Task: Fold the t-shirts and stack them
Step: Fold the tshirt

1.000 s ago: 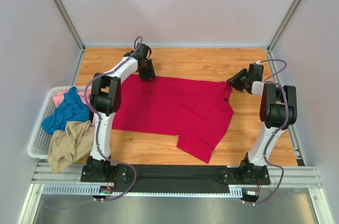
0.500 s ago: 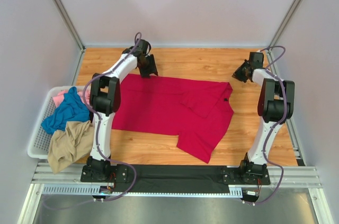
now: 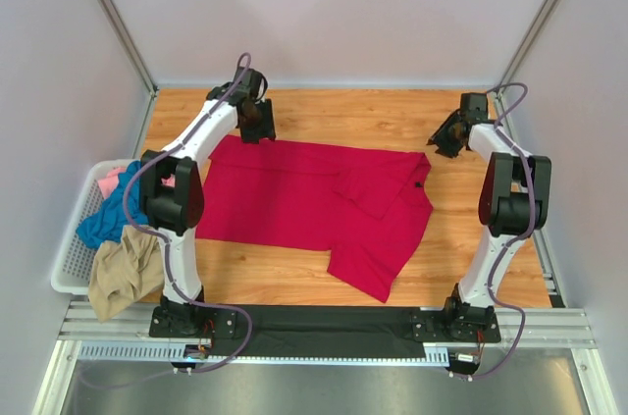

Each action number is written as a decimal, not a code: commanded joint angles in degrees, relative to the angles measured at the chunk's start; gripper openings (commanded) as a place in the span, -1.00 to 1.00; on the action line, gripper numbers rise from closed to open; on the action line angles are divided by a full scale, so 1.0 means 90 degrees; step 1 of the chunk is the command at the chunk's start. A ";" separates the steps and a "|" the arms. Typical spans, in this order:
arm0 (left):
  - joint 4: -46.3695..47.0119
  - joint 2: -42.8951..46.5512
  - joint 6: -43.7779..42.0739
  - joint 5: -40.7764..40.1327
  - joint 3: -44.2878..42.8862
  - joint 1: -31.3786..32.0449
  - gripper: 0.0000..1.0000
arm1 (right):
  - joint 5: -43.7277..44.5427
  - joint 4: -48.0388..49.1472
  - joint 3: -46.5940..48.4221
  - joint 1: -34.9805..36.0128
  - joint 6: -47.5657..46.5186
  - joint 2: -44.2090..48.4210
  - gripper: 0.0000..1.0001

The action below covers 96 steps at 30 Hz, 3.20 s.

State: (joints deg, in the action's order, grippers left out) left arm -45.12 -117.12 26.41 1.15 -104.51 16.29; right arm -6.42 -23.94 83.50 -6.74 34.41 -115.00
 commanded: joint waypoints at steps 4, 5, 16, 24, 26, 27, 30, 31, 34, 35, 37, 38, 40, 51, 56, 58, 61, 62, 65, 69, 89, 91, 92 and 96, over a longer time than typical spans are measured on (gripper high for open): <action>0.0501 0.1449 0.0014 0.1131 0.1872 0.0045 0.08 | -0.0107 0.0141 -0.1016 0.0066 -0.0532 0.0669 -0.22; 0.0724 0.1722 0.0072 0.1287 0.2088 0.0064 0.08 | -0.0175 0.0296 -0.1123 0.0066 -0.0600 0.0639 -0.23; 0.1175 0.3062 0.0307 0.2343 0.3535 0.0397 0.07 | -0.0118 0.0297 -0.1183 0.0036 -0.0923 0.0268 -0.51; 0.0629 0.2877 0.0229 0.2139 0.3077 0.0416 0.13 | 0.0673 -0.0522 -0.0363 -0.0071 -0.1128 -0.0229 -0.99; 0.0658 0.2799 0.0249 0.2051 0.2980 0.0416 0.13 | 0.1138 -0.0795 0.0026 -0.0081 -0.1245 -0.0327 -0.99; 0.0639 0.2741 0.0239 0.1915 0.2892 0.0416 0.13 | 0.1220 -0.0884 0.0173 -0.0110 -0.1352 -0.0453 -0.99; 0.0474 0.2419 0.0171 0.1467 0.2385 0.0377 0.12 | 0.1328 -0.1138 0.0837 -0.0178 -0.1421 -0.0756 -0.99; 0.0270 0.2176 0.0161 0.1348 0.2026 0.0338 0.12 | 0.1338 -0.1235 0.0994 -0.0237 -0.1431 -0.0825 -0.99; -0.0082 0.1726 0.0073 0.1055 0.1332 0.0046 0.09 | 0.1338 -0.1508 0.1736 -0.0325 -0.1461 -0.1176 -0.97; -0.0094 0.1647 0.0083 0.1083 0.1194 -0.0197 0.07 | 0.1376 -0.1548 0.1911 -0.0335 -0.1489 -0.1245 -0.95; -0.0161 0.1365 0.0083 0.1366 0.0824 -0.0462 0.05 | 0.1425 -0.1626 0.2370 -0.0345 -0.1509 -0.1431 -0.88; -0.0239 0.1295 0.0083 0.1425 0.0695 -0.0714 0.04 | 0.1474 -0.1781 0.2536 -0.0354 -0.1529 -0.1470 -0.84; -0.0347 0.1168 -0.0015 0.1377 0.0432 -0.0921 0.05 | 0.1513 -0.2219 0.2996 -0.0354 -0.1471 -0.1500 -0.62; -0.0270 0.0817 -0.0230 0.1269 0.0626 -0.1498 0.03 | 0.1358 -0.2496 0.0773 -0.0023 0.0384 0.0569 -0.31; -0.0348 0.0670 -0.0356 0.1230 0.0596 -0.1498 0.04 | 0.1045 -0.2281 -0.0515 0.0251 0.0571 0.1243 -0.35; -0.0280 0.0708 -0.0357 0.1103 0.0674 -0.1508 0.04 | 0.1035 -0.2116 -0.0849 0.0426 0.0610 0.1410 -0.35; 0.0021 0.0670 -0.0240 0.1501 0.0869 -0.1624 0.03 | 0.1006 -0.1920 -0.1435 0.0583 0.0911 0.1615 -0.35; 0.0120 0.0650 -0.0162 0.1716 0.0938 -0.1664 0.02 | 0.0870 -0.1862 -0.1543 0.0612 0.0990 0.1625 -0.37; 0.0131 0.0582 -0.0103 0.1593 0.0977 -0.1693 0.02 | 0.0617 -0.1617 -0.1885 0.0720 0.1205 0.1693 -0.39; 0.0004 0.0465 -0.0123 0.1221 0.0890 -0.1722 0.01 | 0.0703 -0.1568 -0.2022 0.1217 0.1430 0.1791 -0.40; -0.0045 -0.0941 -0.0230 0.0655 0.0304 -0.1762 -0.27 | 0.1153 -0.1481 -0.1934 0.1530 0.1352 0.1811 -0.44; -0.0142 -0.1068 -0.0220 0.0615 0.0216 -0.1762 -0.28 | 0.1104 -0.1393 -0.1983 0.1521 0.1313 0.1811 -0.44; -0.0191 -0.1098 -0.0210 0.0644 0.0187 -0.1762 -0.30 | 0.1094 -0.1383 -0.1983 0.1530 0.1274 0.1821 -0.45; -0.0493 -0.0914 -0.0064 0.0576 0.0098 -0.1762 -0.35 | 0.1084 -0.1382 -0.1944 0.1530 0.1089 0.1899 -0.45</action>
State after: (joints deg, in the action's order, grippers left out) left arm -46.89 -127.00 25.43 7.38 -101.43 0.86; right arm 3.36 -38.33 64.99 6.70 46.06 -99.96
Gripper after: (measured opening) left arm 0.326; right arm 0.279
